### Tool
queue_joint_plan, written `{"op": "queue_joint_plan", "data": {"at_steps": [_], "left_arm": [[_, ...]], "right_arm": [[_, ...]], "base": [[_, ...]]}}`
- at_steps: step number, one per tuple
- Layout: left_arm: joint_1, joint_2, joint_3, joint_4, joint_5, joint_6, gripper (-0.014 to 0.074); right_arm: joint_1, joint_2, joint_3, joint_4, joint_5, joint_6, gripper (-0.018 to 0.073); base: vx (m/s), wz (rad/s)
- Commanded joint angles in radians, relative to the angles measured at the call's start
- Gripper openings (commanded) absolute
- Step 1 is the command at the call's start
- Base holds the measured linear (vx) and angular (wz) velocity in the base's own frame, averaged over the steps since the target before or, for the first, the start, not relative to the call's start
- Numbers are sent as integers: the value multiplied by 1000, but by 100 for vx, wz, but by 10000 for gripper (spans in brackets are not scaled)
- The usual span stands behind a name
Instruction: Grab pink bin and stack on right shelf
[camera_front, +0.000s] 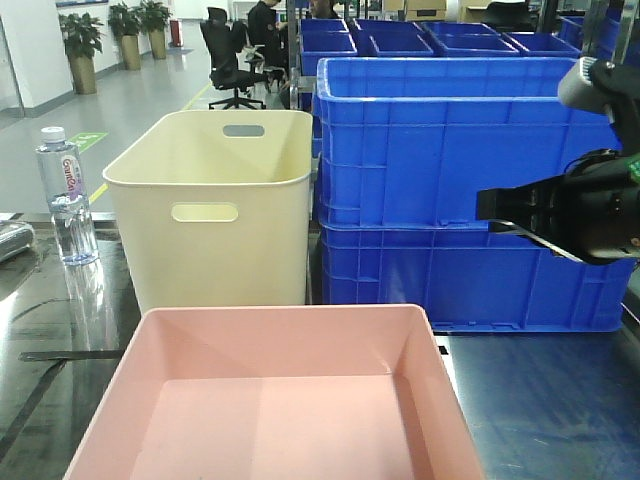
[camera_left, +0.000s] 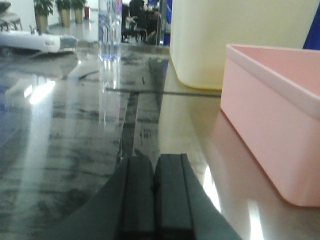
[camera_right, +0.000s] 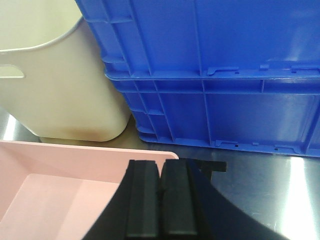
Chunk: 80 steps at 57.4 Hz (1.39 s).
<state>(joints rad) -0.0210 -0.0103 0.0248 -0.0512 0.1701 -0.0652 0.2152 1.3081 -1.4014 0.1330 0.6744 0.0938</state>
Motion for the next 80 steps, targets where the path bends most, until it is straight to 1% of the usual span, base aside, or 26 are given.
{"op": "queue_joint_plan", "data": {"at_steps": [1,30,36,42,46,51,58,68,75,80], "left_arm": [[-1,10,12,1,-62,-16,-8],[-1,10,12,1,-57,-16,-8],[-1,10,12,1,-57,-16,-8],[-1,10,12,1,-57,-16,-8],[-1,10,12,1,-57,-16,-8],[-1,10,12,1,-57,-16,-8],[-1,10,12,1,-57,-16,-8],[-1,10,12,1,-57,-16,-8],[-1,10,12,1,-57,-16,-8],[-1,10,12,1,-57,-16,-8]], "right_arm": [[-7,-20,-32,0,-80,-12,-13],[-7,-20,-30,5,-82,-13,-13],[-25,-79,22,-58,-113,-32,-11],[-82,-227,173,-67,-178,-39,-11],[-136,-369,333,-89,-253,-62,-11],[-199,-536,520,-124,-340,-66,-11],[-259,-773,800,-187,-447,-68,-11],[-265,-1071,1155,-191,-479,-68,-11],[-265,-1216,1319,-198,-480,-68,-11],[-265,-1313,1397,-214,-488,-68,-11]], "base": [[0,0],[0,0],[0,0],[0,0],[0,0],[0,0],[0,0],[0,0],[0,0],[0,0]]}}
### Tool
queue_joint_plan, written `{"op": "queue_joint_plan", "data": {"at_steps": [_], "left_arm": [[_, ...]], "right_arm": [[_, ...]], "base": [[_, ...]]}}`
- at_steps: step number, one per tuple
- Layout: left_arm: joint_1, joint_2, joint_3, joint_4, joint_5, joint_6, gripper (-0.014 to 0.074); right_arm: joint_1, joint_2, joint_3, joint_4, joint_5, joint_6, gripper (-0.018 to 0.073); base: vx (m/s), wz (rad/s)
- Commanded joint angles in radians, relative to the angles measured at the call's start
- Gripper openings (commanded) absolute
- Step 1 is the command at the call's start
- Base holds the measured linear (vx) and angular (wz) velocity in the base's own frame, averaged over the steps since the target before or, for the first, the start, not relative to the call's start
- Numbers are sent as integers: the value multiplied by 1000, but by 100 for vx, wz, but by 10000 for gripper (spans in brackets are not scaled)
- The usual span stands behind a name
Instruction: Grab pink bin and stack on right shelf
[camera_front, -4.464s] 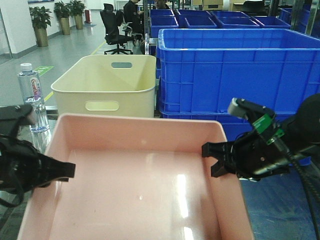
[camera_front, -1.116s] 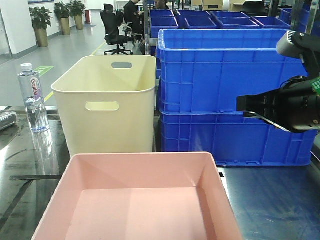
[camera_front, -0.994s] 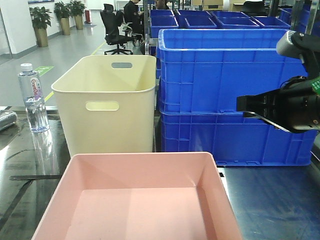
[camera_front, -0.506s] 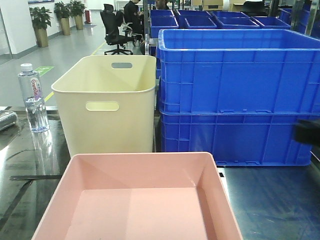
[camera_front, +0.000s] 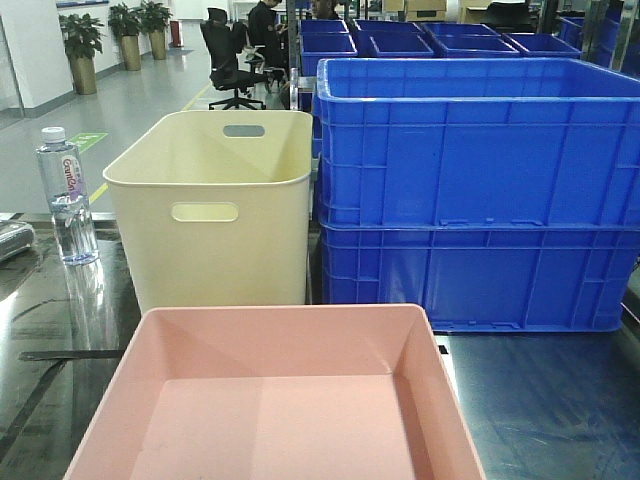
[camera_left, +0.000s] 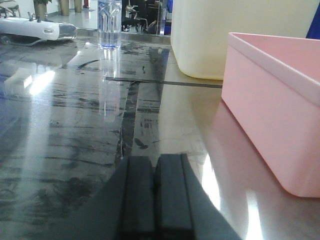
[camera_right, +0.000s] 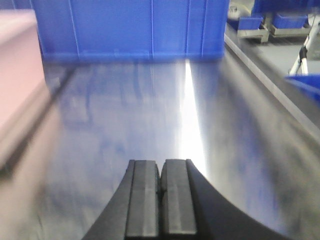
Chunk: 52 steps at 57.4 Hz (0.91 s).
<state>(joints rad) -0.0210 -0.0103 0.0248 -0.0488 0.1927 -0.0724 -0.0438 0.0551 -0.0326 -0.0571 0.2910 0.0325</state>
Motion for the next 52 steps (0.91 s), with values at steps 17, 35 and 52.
{"op": "queue_joint_plan", "data": {"at_steps": [17,35,52], "left_arm": [[-1,4,12,-1,-76,-9,-8],[-1,5,12,-1,-76,-9,-8],[-1,5,12,-1,-76,-9,-8]], "right_arm": [[-7,-70,64,-24,-84,-7,-11],[-7,-70,64,-24,-79,-6,-11],[-7,-70,64,-24,-79,-6,-11]], "base": [[0,0],[0,0],[0,0]]}}
